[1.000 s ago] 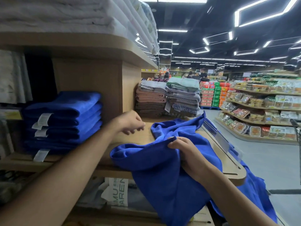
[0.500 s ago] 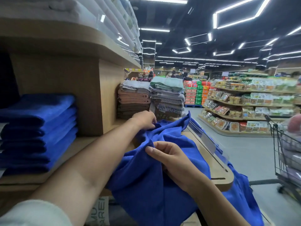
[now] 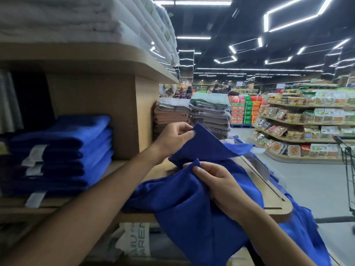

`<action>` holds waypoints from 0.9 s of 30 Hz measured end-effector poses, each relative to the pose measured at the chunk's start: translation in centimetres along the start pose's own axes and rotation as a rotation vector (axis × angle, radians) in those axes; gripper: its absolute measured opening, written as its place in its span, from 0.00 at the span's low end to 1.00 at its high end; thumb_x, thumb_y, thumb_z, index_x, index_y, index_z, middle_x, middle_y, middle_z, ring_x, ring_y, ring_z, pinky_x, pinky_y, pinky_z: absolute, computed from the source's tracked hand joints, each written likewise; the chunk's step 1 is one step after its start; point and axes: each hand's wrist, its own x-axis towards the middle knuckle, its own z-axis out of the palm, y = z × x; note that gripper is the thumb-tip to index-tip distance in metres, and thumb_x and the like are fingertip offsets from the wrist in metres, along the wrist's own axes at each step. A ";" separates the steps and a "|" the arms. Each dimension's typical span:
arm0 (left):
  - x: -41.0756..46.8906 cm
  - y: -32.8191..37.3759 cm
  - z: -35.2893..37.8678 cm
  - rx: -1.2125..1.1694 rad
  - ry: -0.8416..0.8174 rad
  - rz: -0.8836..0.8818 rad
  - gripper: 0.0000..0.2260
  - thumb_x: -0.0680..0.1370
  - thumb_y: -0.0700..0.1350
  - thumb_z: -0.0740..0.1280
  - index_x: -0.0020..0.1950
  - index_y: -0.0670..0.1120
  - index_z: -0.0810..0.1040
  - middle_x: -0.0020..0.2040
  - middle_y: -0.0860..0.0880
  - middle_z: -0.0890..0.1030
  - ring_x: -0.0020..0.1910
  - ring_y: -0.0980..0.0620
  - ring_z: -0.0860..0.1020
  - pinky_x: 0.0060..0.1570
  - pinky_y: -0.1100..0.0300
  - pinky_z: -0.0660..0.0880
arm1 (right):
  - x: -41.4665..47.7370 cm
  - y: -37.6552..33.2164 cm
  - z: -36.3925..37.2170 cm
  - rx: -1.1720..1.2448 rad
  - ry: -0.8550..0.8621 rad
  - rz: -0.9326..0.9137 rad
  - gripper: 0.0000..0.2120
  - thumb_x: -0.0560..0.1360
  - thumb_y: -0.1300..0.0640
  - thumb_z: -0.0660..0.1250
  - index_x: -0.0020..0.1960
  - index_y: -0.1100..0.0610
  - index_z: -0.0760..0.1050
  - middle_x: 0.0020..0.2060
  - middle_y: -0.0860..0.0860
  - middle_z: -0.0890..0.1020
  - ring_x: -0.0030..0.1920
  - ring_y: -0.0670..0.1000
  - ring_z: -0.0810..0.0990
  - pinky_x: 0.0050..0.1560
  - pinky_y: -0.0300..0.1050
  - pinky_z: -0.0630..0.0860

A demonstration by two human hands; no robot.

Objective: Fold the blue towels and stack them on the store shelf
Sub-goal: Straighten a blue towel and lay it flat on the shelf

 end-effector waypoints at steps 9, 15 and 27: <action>-9.7 0.3 -0.9 -0.107 -0.062 -0.058 0.07 0.81 0.41 0.68 0.55 0.47 0.85 0.50 0.49 0.87 0.49 0.55 0.84 0.47 0.63 0.78 | -1.0 -0.8 1.2 -0.306 0.271 -0.273 0.02 0.76 0.60 0.75 0.44 0.59 0.84 0.40 0.55 0.87 0.43 0.47 0.83 0.46 0.44 0.78; -10.4 1.8 -0.8 -0.087 -0.056 -0.003 0.10 0.83 0.47 0.65 0.51 0.51 0.86 0.48 0.48 0.87 0.46 0.54 0.83 0.45 0.63 0.78 | 0.4 -4.2 0.8 -0.605 0.305 -0.357 0.07 0.73 0.60 0.77 0.41 0.49 0.84 0.38 0.43 0.86 0.38 0.44 0.82 0.41 0.44 0.80; -8.1 4.2 -2.2 -0.138 -0.022 0.106 0.05 0.78 0.48 0.71 0.49 0.51 0.86 0.48 0.47 0.87 0.46 0.52 0.84 0.44 0.60 0.80 | 2.3 -9.9 -0.1 -0.922 0.071 -0.247 0.10 0.69 0.44 0.75 0.39 0.51 0.82 0.35 0.45 0.84 0.37 0.41 0.79 0.42 0.46 0.77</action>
